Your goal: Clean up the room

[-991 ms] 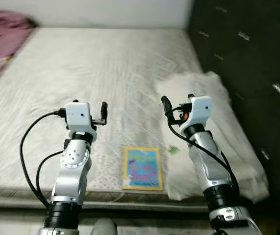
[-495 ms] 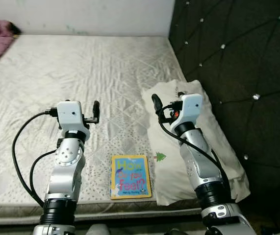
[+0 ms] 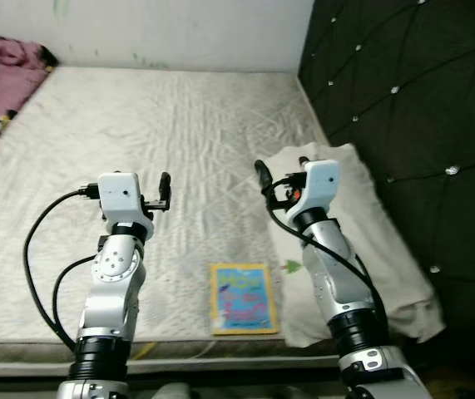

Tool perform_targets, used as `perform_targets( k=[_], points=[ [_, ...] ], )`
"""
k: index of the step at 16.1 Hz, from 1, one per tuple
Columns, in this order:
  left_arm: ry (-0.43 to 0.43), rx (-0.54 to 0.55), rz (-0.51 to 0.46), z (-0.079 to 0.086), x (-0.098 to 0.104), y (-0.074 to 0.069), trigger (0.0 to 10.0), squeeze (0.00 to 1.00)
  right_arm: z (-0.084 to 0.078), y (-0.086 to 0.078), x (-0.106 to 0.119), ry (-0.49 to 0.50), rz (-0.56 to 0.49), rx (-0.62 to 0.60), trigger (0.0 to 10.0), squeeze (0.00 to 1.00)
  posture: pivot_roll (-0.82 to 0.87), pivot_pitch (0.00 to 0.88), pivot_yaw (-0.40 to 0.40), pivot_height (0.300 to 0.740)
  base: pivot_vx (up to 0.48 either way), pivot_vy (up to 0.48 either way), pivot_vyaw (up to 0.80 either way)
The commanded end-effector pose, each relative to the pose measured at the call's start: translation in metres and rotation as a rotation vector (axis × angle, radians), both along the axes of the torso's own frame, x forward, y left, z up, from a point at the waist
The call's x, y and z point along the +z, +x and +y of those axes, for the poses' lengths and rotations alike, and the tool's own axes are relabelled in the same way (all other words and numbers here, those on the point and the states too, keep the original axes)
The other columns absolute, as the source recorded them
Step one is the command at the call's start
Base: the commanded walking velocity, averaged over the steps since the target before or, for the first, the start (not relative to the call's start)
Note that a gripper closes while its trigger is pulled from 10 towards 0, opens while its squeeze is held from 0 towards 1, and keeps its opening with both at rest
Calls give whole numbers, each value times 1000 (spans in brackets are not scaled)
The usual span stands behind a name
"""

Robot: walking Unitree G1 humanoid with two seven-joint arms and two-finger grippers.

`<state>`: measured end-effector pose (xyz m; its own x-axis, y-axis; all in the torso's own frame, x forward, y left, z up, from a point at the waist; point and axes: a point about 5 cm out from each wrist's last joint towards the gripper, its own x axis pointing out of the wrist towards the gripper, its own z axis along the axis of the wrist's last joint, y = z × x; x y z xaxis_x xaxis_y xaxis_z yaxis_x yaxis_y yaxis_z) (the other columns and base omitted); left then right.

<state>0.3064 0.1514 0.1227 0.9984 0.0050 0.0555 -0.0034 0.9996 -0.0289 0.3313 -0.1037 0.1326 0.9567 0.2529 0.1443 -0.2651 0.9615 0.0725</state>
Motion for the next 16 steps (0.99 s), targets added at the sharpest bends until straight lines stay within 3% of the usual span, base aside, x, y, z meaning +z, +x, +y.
perform_targets(
  k=[1,5,16],
  points=[
    [-12,-16,5,-7,0,2,10000,0,-10,0,-4,-20,10,-34,10000,0,75,0,-4,740,0,480,0],
    [-16,-16,6,-7,0,2,10000,0,-9,0,-4,-26,12,-36,10000,0,74,0,-4,740,0,480,506],
    [-23,-8,11,-7,-1,2,10000,0,-10,0,-6,-34,17,-36,10000,0,76,0,-7,740,0,480,-57]
  ],
)
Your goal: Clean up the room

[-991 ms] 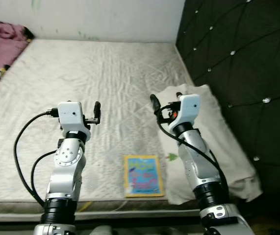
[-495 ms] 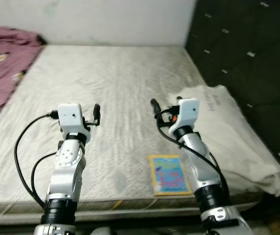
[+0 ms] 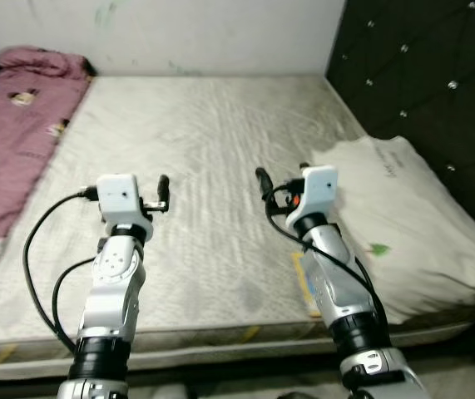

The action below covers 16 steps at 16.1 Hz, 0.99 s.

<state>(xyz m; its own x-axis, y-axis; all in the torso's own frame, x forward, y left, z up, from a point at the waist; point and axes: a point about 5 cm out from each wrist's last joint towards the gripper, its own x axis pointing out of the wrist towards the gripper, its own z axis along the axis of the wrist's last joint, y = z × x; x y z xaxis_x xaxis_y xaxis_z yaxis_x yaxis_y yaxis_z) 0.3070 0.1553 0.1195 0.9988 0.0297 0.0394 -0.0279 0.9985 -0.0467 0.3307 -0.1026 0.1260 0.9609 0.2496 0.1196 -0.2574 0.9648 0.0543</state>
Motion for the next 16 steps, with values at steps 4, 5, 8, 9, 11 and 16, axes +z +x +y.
perform_targets(
  k=[4,5,8,9,11,16],
  points=[
    [-12,-40,-5,-13,2,2,10000,0,-13,0,-1,-5,5,-36,10000,0,75,0,-7,740,0,480,0],
    [-12,-40,-5,-13,2,2,10000,0,-13,0,-1,-5,5,-36,10000,0,75,0,-7,740,0,480,0],
    [-19,-41,-4,-13,2,2,10000,0,-13,1,-3,-4,13,-39,10000,0,76,0,-8,740,0,480,0],
    [-22,-42,-5,-14,2,2,10000,0,-13,1,-3,-4,14,-38,10000,0,76,0,-8,740,0,480,0],
    [-28,-43,-6,-14,3,2,10000,0,-13,1,-3,-3,15,-38,10000,0,75,0,-9,740,0,480,0],
    [-42,-41,-8,-14,4,3,10000,0,-14,2,-3,-10,21,-42,10000,0,75,0,-11,740,0,480,0]
  ],
)
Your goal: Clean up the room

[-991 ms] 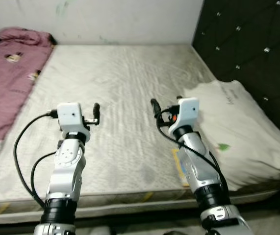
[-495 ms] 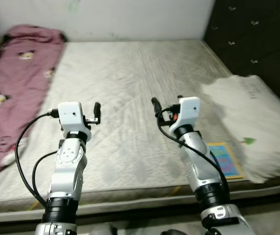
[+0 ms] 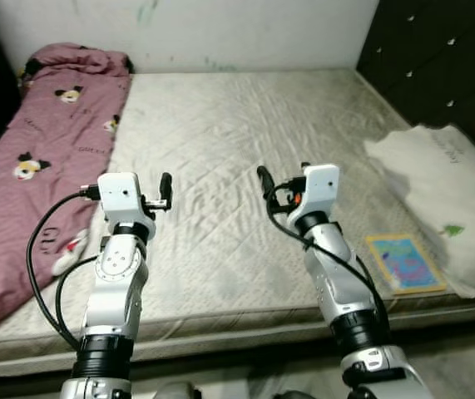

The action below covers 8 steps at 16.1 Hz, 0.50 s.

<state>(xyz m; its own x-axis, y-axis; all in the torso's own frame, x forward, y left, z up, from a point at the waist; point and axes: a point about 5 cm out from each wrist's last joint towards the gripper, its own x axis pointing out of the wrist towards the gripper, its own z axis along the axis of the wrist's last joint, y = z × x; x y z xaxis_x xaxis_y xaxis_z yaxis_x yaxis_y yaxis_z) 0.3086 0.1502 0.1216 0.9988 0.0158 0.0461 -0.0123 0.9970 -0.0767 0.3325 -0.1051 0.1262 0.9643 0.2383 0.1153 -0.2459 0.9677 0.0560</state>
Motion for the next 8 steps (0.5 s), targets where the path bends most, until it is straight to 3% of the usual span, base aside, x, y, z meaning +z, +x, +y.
perform_targets(
  k=[1,7,8],
  points=[
    [-13,-25,-2,-9,2,2,10000,0,-11,0,-4,-13,19,-31,10000,0,75,0,-11,740,0,480,0],
    [-20,-23,-11,-8,4,2,10000,0,-11,2,-5,-21,27,-32,10000,0,75,0,-13,740,0,480,0],
    [11,-23,-69,-7,10,1,10000,0,-11,2,-6,-24,33,-33,10000,0,75,0,-13,740,0,0,0]
  ],
)
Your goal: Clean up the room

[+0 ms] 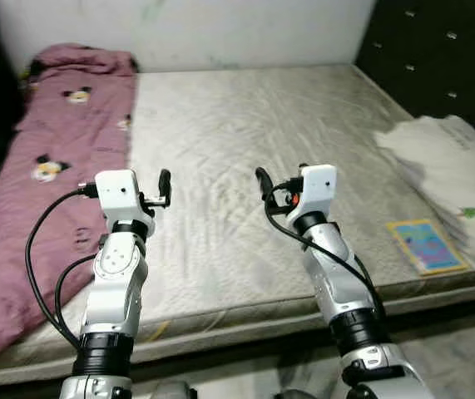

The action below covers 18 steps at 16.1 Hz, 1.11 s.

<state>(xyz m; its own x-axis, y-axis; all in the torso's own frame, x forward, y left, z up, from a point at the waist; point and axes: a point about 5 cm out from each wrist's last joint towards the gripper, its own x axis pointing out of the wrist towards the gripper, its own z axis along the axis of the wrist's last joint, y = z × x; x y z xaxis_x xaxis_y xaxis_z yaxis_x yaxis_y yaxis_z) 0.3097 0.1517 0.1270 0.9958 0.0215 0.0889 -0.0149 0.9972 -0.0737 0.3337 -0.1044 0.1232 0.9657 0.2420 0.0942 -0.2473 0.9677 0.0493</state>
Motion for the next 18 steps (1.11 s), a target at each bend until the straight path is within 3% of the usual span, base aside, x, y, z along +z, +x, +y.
perform_targets(
  k=[1,7,18],
  points=[
    [-3,-26,-21,-8,4,0,10000,0,-12,1,-3,-14,15,-36,10000,0,75,0,-13,740,0,0,0],
    [-33,-73,-41,-11,6,-2,10000,0,-11,1,-4,-20,17,-34,10000,0,74,0,-12,740,0,0,0],
    [-30,-70,-33,-15,6,-1,10000,0,-11,1,-4,-21,17,-34,10000,0,75,0,-11,740,258,0,0]
  ],
)
